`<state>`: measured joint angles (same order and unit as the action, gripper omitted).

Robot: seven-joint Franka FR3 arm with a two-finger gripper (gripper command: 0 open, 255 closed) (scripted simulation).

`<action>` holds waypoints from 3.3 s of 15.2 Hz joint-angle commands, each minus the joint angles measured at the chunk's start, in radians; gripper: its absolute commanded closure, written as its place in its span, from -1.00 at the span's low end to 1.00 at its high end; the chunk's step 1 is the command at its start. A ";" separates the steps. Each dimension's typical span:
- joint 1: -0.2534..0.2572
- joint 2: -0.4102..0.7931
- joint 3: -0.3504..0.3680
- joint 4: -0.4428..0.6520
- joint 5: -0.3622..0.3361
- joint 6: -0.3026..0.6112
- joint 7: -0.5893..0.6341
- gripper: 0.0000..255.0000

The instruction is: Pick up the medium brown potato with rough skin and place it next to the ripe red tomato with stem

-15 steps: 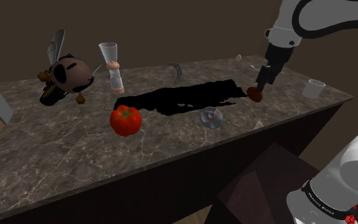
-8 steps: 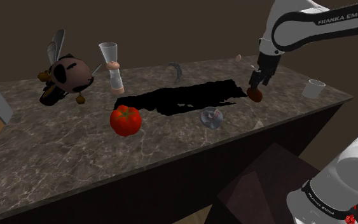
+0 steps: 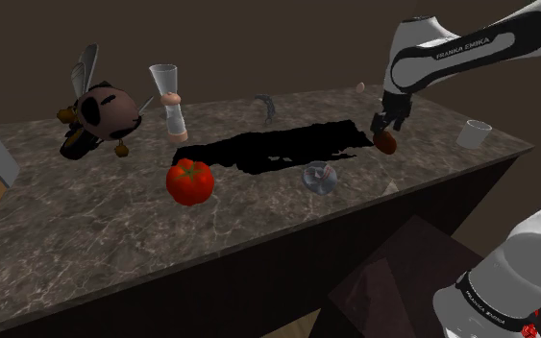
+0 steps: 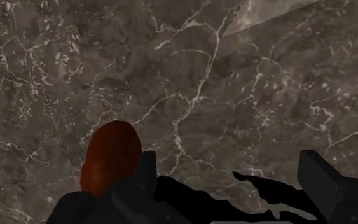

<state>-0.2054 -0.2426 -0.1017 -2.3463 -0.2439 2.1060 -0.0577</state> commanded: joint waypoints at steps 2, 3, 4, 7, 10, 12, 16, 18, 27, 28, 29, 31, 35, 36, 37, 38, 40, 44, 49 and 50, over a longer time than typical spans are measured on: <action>-0.027 0.093 -0.022 0.045 -0.031 0.051 0.015 -1.00; -0.036 0.124 -0.029 0.063 -0.040 0.065 0.020 -1.00; -0.044 0.155 -0.037 0.081 -0.049 0.079 0.025 -1.00; -0.068 0.248 -0.060 0.141 -0.071 0.115 0.037 -1.00; -0.091 0.340 -0.083 0.209 -0.087 0.144 0.048 -1.00; -0.095 0.355 -0.087 0.210 -0.089 0.159 0.049 -1.00; -0.103 0.388 -0.093 0.195 -0.094 0.208 0.051 -1.00; -0.108 0.410 -0.097 0.187 -0.097 0.240 0.053 -1.00; -0.108 0.410 -0.097 0.187 -0.097 0.240 0.053 1.00; -0.108 0.410 -0.097 0.187 -0.097 0.240 0.053 1.00; -0.108 0.410 -0.097 0.187 -0.097 0.240 0.053 1.00; -0.108 0.411 -0.097 0.187 -0.097 0.240 0.053 1.00; -0.108 0.411 -0.097 0.188 -0.097 0.239 0.052 1.00; -0.108 0.410 -0.097 0.187 -0.097 0.240 0.053 1.00; -0.108 0.401 -0.096 0.190 -0.096 0.228 0.049 1.00; -0.107 0.393 -0.096 0.194 -0.094 0.216 0.046 1.00; -0.106 0.377 -0.095 0.203 -0.091 0.192 0.039 1.00; -0.104 0.347 -0.094 0.223 -0.085 0.143 0.026 1.00; -0.102 0.314 -0.091 0.252 -0.078 0.082 0.009 1.00; -0.101 0.308 -0.091 0.259 -0.077 0.069 0.006 1.00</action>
<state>-0.3067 0.0694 -0.1928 -2.0948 -0.3224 2.1871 -0.0480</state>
